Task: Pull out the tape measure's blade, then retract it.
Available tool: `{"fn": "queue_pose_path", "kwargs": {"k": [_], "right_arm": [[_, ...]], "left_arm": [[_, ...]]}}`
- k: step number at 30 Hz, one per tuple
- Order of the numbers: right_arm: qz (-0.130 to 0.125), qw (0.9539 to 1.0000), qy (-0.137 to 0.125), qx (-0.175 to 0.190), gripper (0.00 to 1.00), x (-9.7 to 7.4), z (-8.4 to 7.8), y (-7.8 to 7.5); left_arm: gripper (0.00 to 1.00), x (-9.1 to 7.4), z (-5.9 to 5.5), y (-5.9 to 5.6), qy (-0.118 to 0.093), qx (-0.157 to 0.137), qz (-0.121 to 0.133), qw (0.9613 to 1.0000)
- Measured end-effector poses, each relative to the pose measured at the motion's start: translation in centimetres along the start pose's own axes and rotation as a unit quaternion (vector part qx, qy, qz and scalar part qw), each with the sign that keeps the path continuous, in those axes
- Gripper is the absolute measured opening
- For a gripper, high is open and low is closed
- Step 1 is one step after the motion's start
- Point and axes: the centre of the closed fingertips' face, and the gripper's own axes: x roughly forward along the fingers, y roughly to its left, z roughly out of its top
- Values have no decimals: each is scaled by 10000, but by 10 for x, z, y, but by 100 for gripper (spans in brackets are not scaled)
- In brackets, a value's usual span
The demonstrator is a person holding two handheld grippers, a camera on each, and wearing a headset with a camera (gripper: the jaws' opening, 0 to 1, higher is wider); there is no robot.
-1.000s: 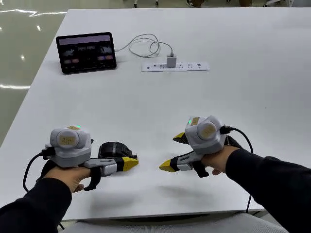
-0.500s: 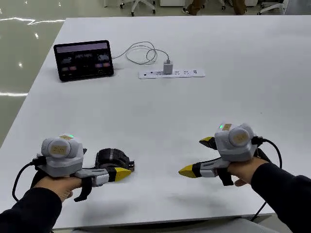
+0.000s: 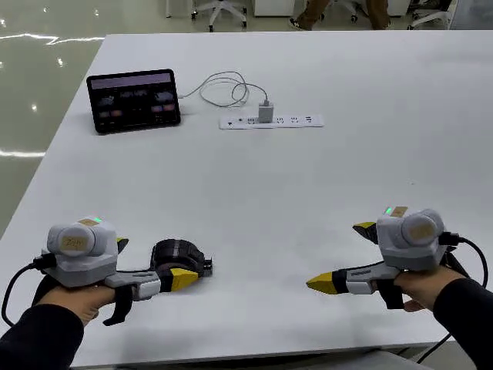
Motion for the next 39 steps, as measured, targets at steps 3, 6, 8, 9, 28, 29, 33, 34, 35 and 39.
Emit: {"fn": "queue_pose_path", "kwargs": {"k": [3,6,8,9,28,29,33,34,35,39], "right_arm": [[-82,9999,-42,98,100,-11,-6,-2],[-162,9998,-44,103,100,-20,-14,-5],[-173,9997,-84,159,100,-26,-19,-8],[-157,9997,-117,174,100,-28,-21,-8],[-275,9996,3,-71,100,-51,-36,-10],[-277,9996,-9,-60,100,-52,-35,-9],[-295,9996,-21,-35,100,-53,-37,-12],[-300,9995,-18,-25,100,-54,-37,-12],[-301,9995,-19,-16,100,-54,-37,-12],[-309,9995,-46,20,100,-55,-35,-11]], "left_arm": [[100,-6,-2,4,-22,-36,-2,10000],[100,-13,-7,6,0,-45,7,10000],[100,-16,-10,9,21,-39,49,10000],[100,-17,-12,10,46,-77,60,9999],[100,-39,-20,24,-35,-85,179,9998],[100,-39,-19,25,-42,-86,179,9998],[100,-40,-18,25,-28,-53,182,9998],[100,-40,-18,25,-30,-49,186,9998],[100,-40,-18,25,-23,-57,188,9998],[100,-40,-20,23,8,-87,158,9998]]}}
